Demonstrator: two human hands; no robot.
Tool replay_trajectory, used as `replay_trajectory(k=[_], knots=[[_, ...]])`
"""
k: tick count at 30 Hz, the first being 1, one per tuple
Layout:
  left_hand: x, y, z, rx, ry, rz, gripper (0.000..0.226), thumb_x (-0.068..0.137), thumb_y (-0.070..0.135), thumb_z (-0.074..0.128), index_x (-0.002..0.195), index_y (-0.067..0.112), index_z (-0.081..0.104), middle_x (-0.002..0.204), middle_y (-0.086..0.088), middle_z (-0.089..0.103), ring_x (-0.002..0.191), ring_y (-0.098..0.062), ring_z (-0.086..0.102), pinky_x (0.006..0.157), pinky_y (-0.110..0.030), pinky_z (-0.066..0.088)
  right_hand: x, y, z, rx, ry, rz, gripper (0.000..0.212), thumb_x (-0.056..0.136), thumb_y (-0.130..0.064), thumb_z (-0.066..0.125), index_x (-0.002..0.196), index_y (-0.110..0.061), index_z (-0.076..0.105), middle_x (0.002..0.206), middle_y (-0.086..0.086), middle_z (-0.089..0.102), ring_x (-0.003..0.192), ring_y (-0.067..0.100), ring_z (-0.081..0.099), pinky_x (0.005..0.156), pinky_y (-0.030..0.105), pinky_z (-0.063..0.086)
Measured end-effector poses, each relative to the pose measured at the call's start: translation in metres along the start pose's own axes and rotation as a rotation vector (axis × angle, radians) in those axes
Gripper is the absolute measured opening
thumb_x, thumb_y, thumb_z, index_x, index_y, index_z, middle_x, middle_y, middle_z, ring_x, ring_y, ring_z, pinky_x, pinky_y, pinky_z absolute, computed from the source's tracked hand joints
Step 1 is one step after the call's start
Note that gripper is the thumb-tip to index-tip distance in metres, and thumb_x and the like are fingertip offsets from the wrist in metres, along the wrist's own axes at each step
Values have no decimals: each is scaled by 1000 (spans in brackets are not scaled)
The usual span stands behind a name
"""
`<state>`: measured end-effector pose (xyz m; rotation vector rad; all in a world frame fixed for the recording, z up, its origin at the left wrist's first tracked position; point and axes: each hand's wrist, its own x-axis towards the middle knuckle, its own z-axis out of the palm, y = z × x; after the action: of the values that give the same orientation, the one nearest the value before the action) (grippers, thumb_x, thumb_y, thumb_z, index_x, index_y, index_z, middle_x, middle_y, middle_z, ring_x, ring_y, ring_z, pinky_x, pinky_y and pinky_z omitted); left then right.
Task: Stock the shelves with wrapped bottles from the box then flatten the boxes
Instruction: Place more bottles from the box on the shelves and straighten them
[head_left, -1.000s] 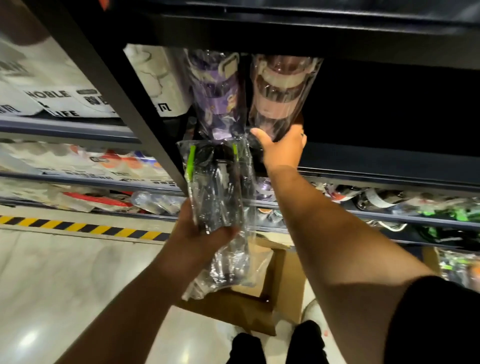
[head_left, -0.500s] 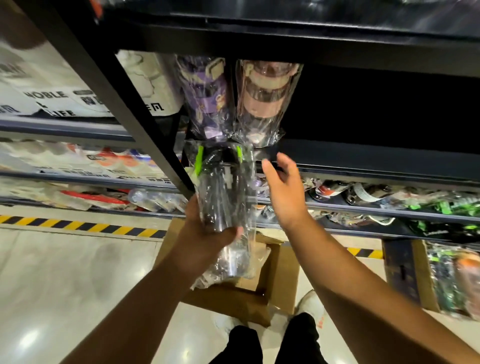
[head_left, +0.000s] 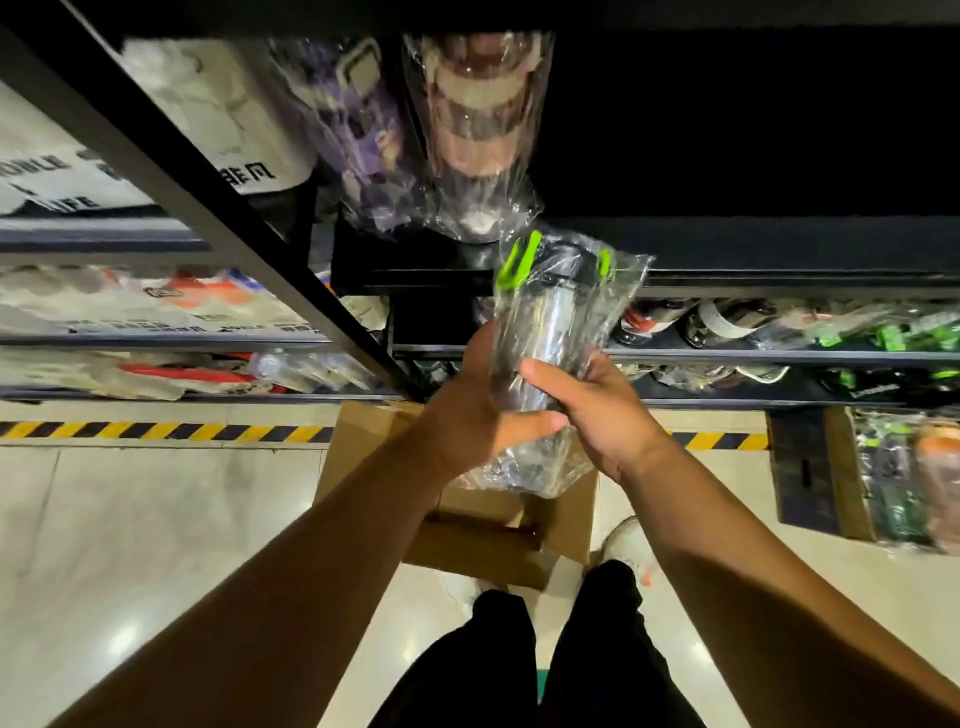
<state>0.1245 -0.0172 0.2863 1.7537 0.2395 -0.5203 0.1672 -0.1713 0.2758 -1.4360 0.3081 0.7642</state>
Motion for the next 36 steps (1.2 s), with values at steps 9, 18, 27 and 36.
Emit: replay_trajectory(k=[9, 18, 27, 36], knots=[[25, 10, -18, 230, 203, 13, 63, 84, 22, 80, 130, 42, 41, 114, 25, 58, 103, 17, 56, 82, 1, 39, 24, -56, -19, 91, 190, -300, 72, 75, -20, 85, 135, -24, 44, 117, -9, 68, 104, 5, 67, 89, 27, 54], [61, 10, -41, 808, 211, -43, 106, 82, 44, 76, 159, 28, 5, 167, -2, 7, 154, -22, 6, 124, -43, 16, 72, -79, -11, -12, 434, -512, 99, 69, -29, 90, 147, -15, 31, 135, -1, 57, 122, 11, 58, 107, 35, 47], [71, -14, -58, 1179, 90, -105, 108, 88, 60, 61, 158, 22, -12, 166, -1, -20, 153, -27, -13, 125, -47, 8, 103, -78, 2, -240, 518, -662, 101, 73, -34, 87, 150, -10, 26, 151, 7, 41, 140, 18, 39, 118, 32, 31], [74, -11, -63, 1172, 44, -128, 109, 87, 59, 63, 158, 23, -11, 165, 3, -21, 154, -23, -12, 124, -46, 11, 108, -48, -12, -396, 553, -560, 100, 79, -25, 82, 155, -18, 17, 154, 1, 27, 137, 10, 31, 108, 19, 23]])
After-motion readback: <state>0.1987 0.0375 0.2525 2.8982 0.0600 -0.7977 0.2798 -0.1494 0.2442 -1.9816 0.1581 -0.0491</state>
